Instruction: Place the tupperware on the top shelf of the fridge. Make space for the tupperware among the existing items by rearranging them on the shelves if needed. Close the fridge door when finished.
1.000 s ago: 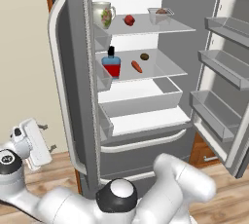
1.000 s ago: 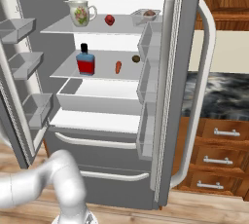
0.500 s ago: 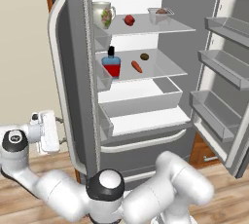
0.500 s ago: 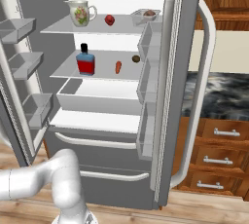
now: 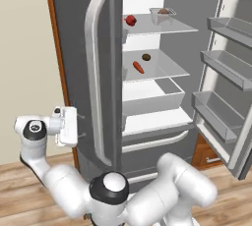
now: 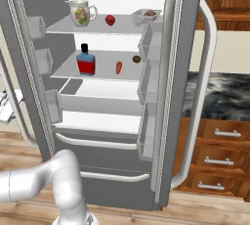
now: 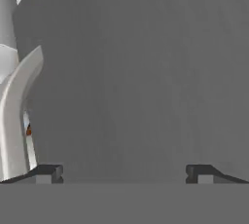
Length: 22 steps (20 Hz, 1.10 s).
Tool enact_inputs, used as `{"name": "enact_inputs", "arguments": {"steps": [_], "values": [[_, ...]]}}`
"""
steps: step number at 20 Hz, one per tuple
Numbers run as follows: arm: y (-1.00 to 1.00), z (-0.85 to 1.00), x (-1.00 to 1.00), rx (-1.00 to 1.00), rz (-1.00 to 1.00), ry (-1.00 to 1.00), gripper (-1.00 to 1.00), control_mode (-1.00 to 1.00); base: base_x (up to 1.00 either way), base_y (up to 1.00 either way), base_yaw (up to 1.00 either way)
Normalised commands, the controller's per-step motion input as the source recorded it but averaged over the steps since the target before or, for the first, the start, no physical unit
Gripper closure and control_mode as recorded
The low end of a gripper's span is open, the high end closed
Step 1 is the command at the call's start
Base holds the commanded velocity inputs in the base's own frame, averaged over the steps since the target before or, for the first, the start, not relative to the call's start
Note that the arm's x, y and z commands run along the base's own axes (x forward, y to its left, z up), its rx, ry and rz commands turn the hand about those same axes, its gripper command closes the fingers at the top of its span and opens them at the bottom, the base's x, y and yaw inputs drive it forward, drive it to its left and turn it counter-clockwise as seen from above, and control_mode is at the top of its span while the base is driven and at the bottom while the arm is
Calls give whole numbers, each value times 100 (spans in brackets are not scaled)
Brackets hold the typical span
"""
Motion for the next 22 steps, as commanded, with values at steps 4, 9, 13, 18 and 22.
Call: {"name": "enact_inputs", "arguments": {"steps": [4, 9, 13, 18, 22], "values": [[-95, 0, 37, 1, 2, 10, -100, -100, 0, 0, 0], [-60, 0, 48, 5, 23, 0, -100, -100, 0, 0, 0], [-59, 0, 61, 8, 40, 0, -100, -100, 0, 0, 0], [-71, 0, 63, 14, 56, -4, -100, -100, 0, 0, 0], [-65, 0, 54, 15, 58, -13, -100, -100, 0, 0, 0]]}}
